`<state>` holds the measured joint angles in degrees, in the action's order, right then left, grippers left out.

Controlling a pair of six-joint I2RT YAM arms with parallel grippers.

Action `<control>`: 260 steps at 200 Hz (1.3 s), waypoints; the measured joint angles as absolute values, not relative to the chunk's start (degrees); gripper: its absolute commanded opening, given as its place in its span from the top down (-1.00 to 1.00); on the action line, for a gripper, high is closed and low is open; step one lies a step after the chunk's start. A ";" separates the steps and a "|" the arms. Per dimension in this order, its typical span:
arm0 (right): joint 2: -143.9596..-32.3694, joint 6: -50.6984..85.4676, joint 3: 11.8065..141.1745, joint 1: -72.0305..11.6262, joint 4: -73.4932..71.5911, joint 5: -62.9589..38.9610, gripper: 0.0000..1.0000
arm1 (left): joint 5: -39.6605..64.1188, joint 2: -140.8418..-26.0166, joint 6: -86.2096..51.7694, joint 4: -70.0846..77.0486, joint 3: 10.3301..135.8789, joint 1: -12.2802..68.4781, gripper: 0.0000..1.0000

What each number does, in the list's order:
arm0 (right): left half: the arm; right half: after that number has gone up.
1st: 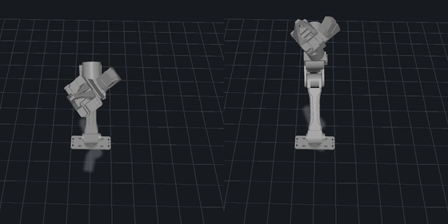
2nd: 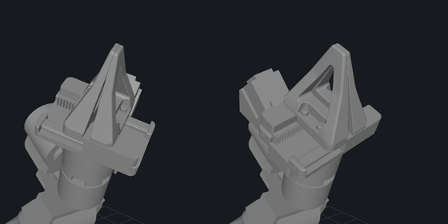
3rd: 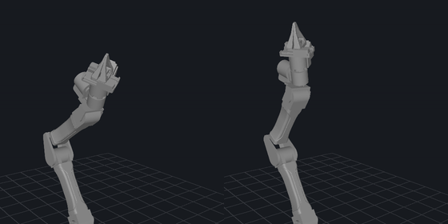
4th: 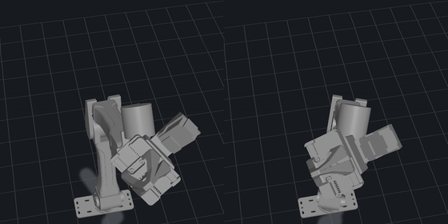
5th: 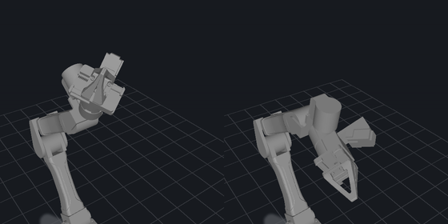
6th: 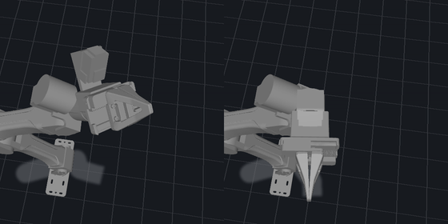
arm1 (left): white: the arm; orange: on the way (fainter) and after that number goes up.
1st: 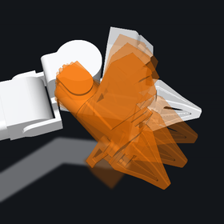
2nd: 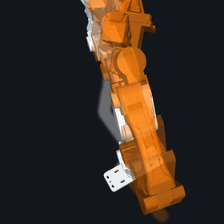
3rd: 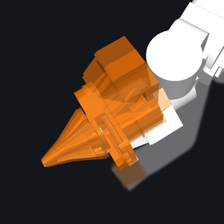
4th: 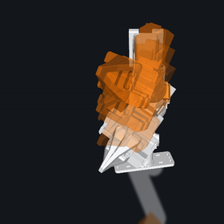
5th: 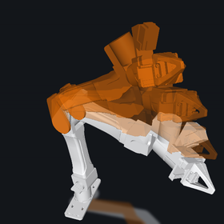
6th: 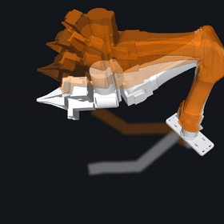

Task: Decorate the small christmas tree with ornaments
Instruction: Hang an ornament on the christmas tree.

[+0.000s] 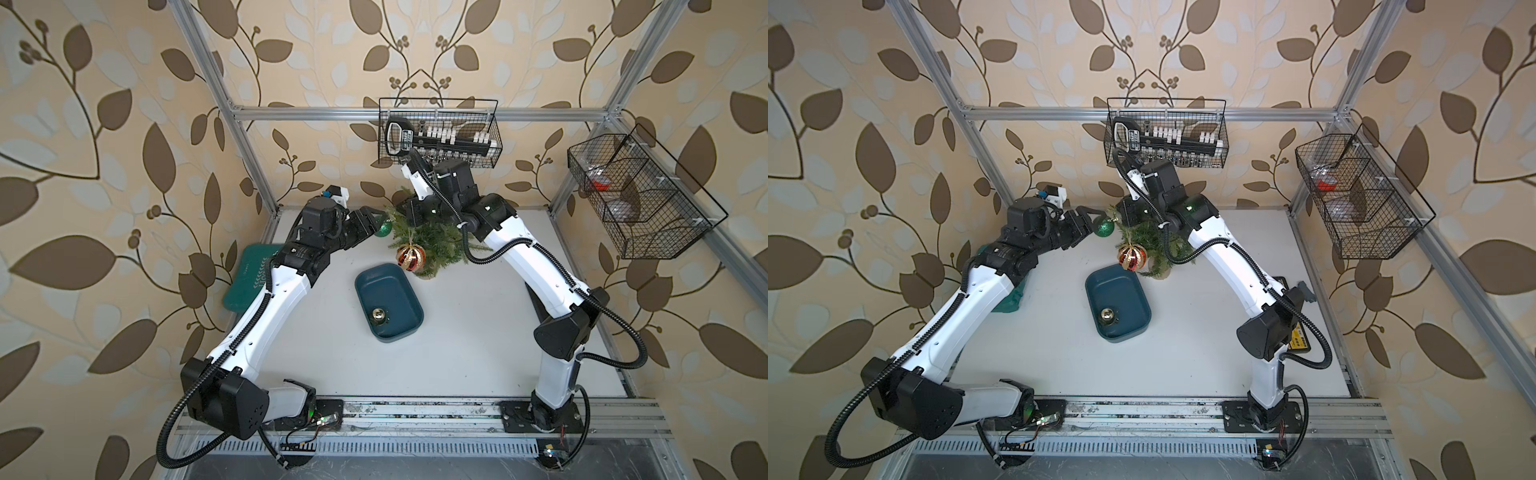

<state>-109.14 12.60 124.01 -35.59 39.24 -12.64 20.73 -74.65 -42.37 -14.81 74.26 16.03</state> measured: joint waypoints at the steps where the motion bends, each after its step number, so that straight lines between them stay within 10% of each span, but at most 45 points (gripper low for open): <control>1: -109.14 12.60 123.98 -35.59 39.24 -12.64 1.00 | 20.71 -74.65 -42.52 -14.81 74.24 16.03 -0.53; 85: -109.14 12.62 123.26 -35.59 39.05 -12.97 1.00 | 20.43 -73.87 -42.39 -15.18 72.84 16.03 -0.45; 136: -105.84 12.78 120.75 -35.53 37.45 -12.99 0.30 | 20.45 -72.27 -42.37 -15.25 72.51 16.03 -0.45; 260: -89.10 13.37 105.14 -34.33 31.97 -9.96 0.13 | 20.47 -65.10 -39.68 -23.75 68.40 16.03 -0.48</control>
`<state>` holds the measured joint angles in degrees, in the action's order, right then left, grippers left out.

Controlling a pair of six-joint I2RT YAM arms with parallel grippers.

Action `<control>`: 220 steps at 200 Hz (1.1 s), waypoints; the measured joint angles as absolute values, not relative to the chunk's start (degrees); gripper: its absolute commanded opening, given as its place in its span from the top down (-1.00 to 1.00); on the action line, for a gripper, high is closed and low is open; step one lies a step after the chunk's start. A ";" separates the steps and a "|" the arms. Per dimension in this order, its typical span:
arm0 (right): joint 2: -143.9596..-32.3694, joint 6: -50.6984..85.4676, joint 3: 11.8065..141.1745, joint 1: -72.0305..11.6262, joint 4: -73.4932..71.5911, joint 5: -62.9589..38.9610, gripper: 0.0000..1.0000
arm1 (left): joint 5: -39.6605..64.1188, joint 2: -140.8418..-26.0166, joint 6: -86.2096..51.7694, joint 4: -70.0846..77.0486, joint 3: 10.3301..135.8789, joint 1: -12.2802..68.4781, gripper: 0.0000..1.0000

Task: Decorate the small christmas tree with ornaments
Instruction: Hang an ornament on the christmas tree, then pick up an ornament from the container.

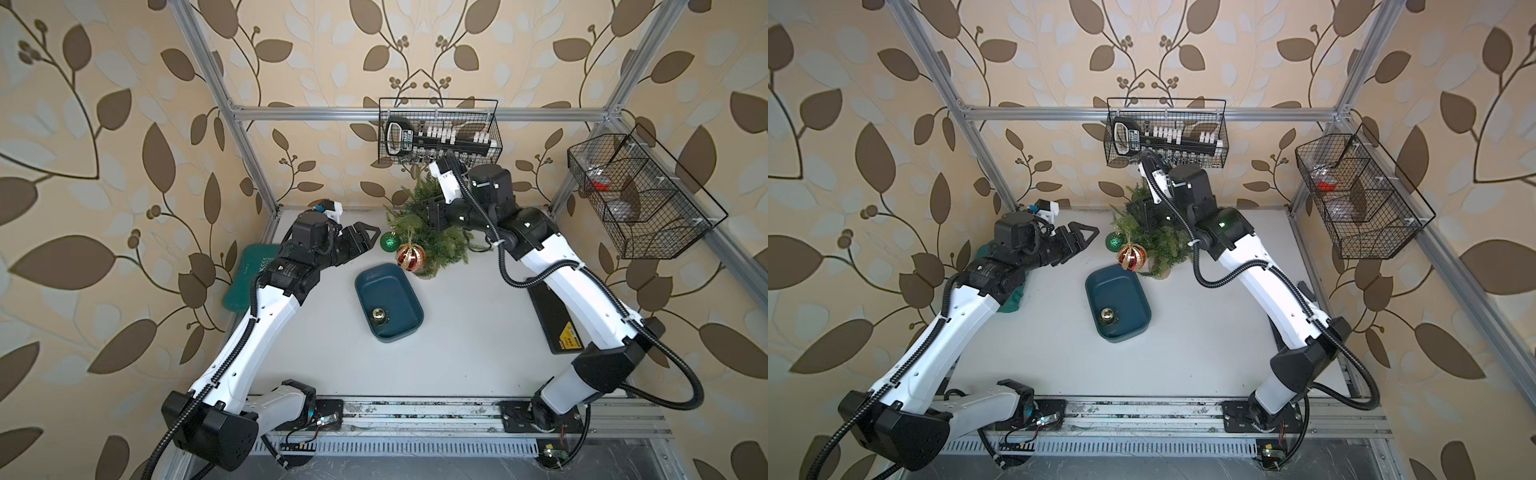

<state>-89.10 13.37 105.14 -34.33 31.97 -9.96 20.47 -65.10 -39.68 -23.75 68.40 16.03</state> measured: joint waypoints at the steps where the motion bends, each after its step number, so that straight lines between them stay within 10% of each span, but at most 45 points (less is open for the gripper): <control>1: -88.86 13.43 104.90 -34.33 31.86 -9.93 0.13 | 20.47 -65.04 -39.62 -23.90 68.34 16.03 -0.48; 128: -46.94 24.56 43.64 -33.63 21.17 -11.25 0.13 | 18.35 -75.00 -35.31 -36.23 59.35 26.52 -0.39; 220: -43.66 25.96 38.79 -33.63 20.91 -10.09 0.14 | 6.63 -85.78 -33.34 -38.98 59.48 33.23 -0.46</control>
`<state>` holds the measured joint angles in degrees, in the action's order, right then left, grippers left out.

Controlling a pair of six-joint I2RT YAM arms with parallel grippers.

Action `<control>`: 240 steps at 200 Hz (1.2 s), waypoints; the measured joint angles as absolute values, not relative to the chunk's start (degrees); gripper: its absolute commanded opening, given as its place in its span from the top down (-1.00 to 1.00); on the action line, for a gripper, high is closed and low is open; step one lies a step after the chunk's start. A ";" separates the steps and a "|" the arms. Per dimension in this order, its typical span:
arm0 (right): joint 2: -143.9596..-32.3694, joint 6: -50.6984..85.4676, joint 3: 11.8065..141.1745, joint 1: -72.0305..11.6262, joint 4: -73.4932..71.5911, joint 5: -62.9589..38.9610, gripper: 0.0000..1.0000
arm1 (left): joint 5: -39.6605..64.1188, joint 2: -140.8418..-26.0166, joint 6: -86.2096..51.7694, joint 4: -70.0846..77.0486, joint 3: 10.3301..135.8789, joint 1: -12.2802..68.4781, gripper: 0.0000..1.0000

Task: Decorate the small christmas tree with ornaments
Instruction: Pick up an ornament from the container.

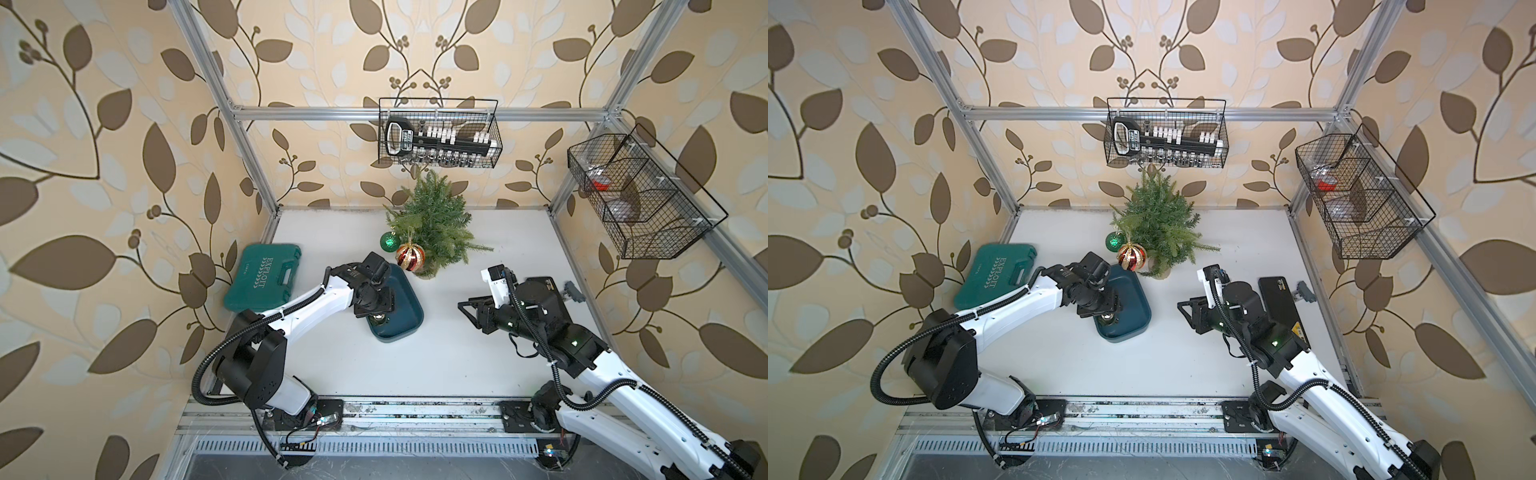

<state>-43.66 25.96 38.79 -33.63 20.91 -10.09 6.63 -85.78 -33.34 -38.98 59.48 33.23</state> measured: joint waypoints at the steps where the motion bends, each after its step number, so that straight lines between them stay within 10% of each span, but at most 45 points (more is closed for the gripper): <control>1: -43.66 25.96 38.79 -33.63 20.91 -10.09 0.14 | 6.59 -85.82 -33.30 -38.98 59.48 33.28 -0.47; 240: -44.47 26.13 37.76 -33.63 19.88 -7.86 0.16 | 0.49 -96.25 -30.37 -36.56 60.93 34.96 -0.47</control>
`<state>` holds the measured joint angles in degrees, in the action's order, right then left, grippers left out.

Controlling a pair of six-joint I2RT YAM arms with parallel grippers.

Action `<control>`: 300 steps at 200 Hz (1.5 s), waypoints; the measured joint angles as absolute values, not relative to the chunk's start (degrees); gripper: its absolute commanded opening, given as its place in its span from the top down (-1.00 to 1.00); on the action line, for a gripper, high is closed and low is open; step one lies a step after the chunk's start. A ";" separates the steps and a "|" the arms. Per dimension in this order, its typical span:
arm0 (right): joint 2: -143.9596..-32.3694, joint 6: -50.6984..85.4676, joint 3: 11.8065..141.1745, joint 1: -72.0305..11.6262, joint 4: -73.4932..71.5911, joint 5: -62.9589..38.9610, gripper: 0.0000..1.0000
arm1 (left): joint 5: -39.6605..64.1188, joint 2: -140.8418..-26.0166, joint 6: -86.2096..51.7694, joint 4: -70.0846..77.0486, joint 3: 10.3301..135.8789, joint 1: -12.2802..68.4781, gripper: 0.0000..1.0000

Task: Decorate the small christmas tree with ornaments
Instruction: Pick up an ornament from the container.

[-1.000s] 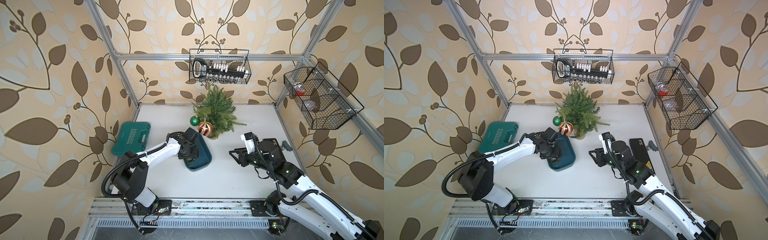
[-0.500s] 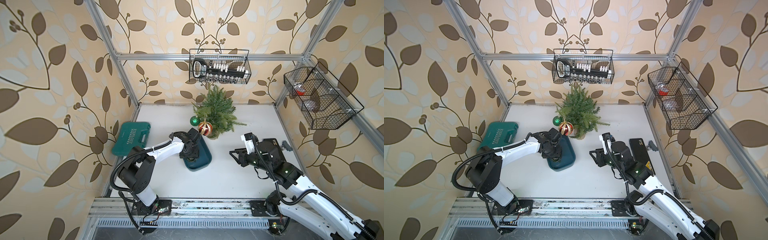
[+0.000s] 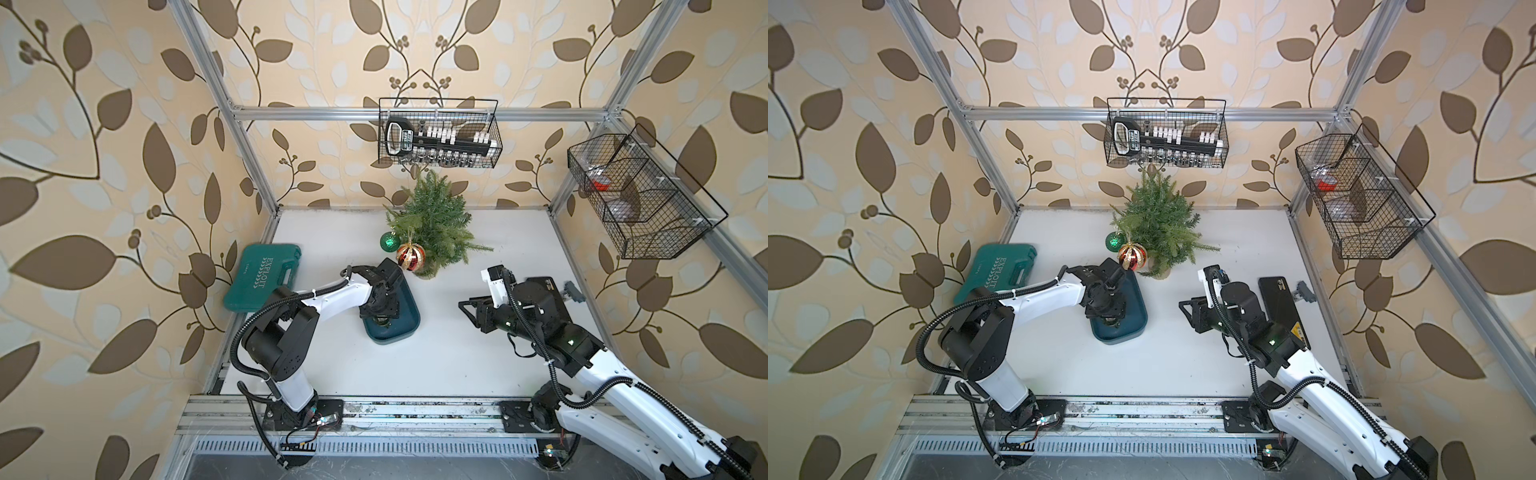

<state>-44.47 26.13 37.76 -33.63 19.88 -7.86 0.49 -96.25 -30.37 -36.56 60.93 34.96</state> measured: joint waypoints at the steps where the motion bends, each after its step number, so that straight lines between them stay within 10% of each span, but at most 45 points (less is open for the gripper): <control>1: -44.47 26.13 37.76 -33.63 19.86 -7.86 0.16 | 0.45 -96.25 -30.37 -36.58 60.93 34.96 -0.47; 226: -44.31 26.81 36.75 -33.63 19.03 -6.31 0.18 | -1.67 -92.01 -29.30 -41.98 57.76 34.96 -0.06; 300: -43.88 26.98 36.77 -33.61 18.65 -6.33 0.19 | -1.78 -74.41 -28.25 -51.27 64.71 34.96 -0.05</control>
<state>-43.88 26.98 36.77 -33.61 18.65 -6.33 -1.78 -74.41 -28.25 -51.27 64.71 34.96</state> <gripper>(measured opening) 0.408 0.560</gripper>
